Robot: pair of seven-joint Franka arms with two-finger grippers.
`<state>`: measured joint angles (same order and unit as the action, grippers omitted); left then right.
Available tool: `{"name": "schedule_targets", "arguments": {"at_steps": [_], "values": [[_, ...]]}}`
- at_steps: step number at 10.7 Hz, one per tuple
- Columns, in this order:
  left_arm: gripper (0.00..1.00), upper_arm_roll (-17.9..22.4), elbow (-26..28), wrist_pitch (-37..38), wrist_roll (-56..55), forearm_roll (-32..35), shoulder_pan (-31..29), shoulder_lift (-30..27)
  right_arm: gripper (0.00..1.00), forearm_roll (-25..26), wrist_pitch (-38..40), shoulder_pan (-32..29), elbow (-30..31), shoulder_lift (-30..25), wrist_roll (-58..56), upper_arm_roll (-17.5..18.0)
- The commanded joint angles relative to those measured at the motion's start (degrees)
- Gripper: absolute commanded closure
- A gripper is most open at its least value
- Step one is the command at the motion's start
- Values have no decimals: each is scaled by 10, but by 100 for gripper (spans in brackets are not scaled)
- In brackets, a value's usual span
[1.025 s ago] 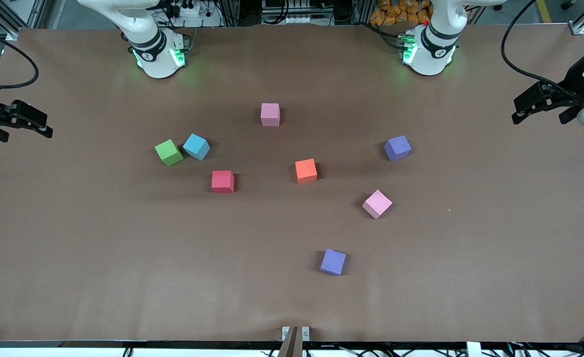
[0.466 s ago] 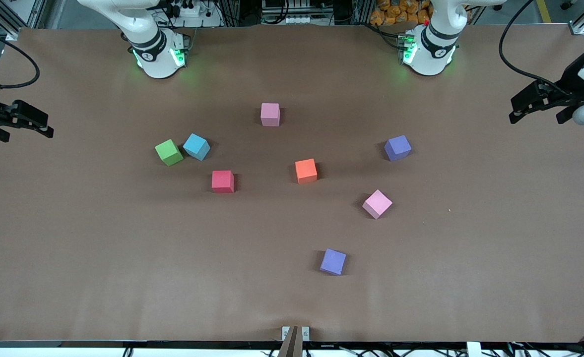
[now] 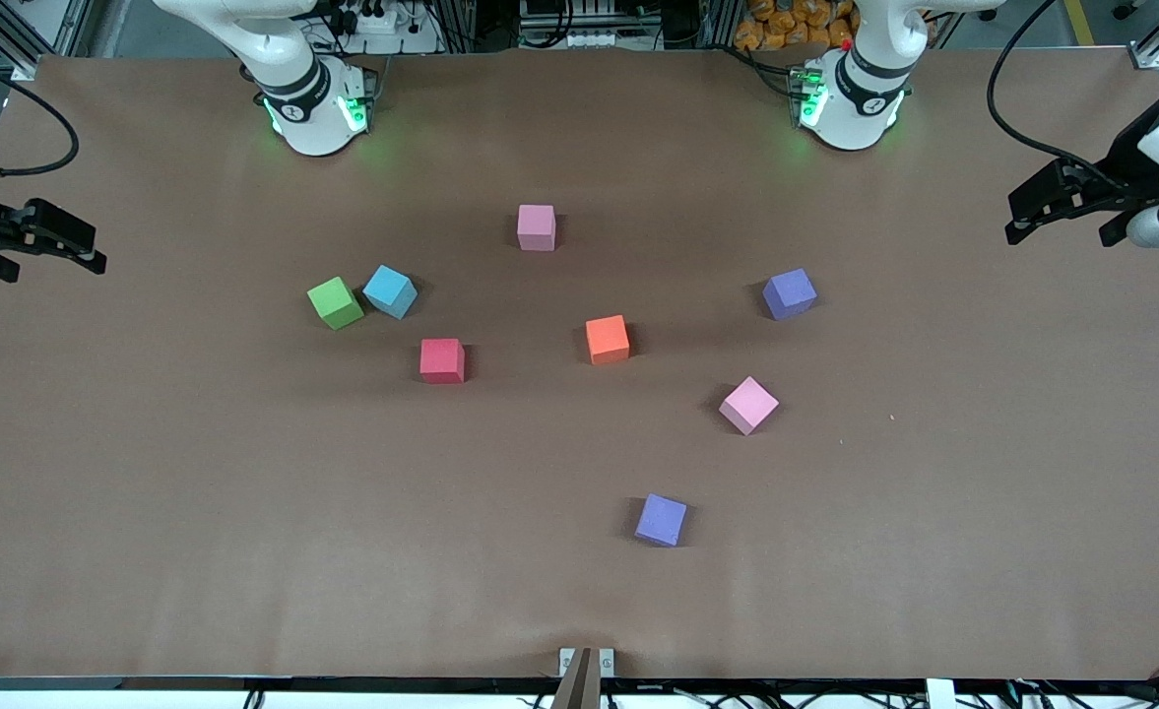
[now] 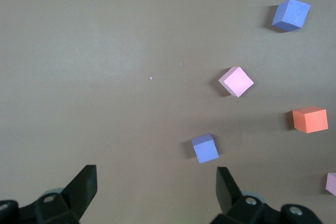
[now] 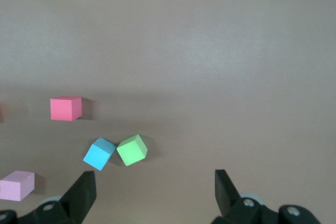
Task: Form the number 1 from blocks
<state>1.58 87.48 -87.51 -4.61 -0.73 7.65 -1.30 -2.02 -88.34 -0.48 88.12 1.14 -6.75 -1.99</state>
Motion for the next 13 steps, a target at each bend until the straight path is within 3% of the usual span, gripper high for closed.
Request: {"name": "schedule_targets", "arguments": {"at_steps": [1,4,7,10,13], "values": [[0,-3,-4,8,9,-9,5,12,0,-7,5,-8,2,-5,-8,5],[0,-32,6,7,7,-2,4,34,0,-8,4,-6,1,-4,-4,6],[0,-79,59,-19,-12,-2,3,40,0,-8,3,-6,1,-4,-4,7],[0,-133,108,-75,-82,-2,3,49,0,-8,4,-6,1,-5,-4,7],[0,-180,110,-99,-149,-2,4,93,0,-8,4,-6,1,-5,-5,6]]}}
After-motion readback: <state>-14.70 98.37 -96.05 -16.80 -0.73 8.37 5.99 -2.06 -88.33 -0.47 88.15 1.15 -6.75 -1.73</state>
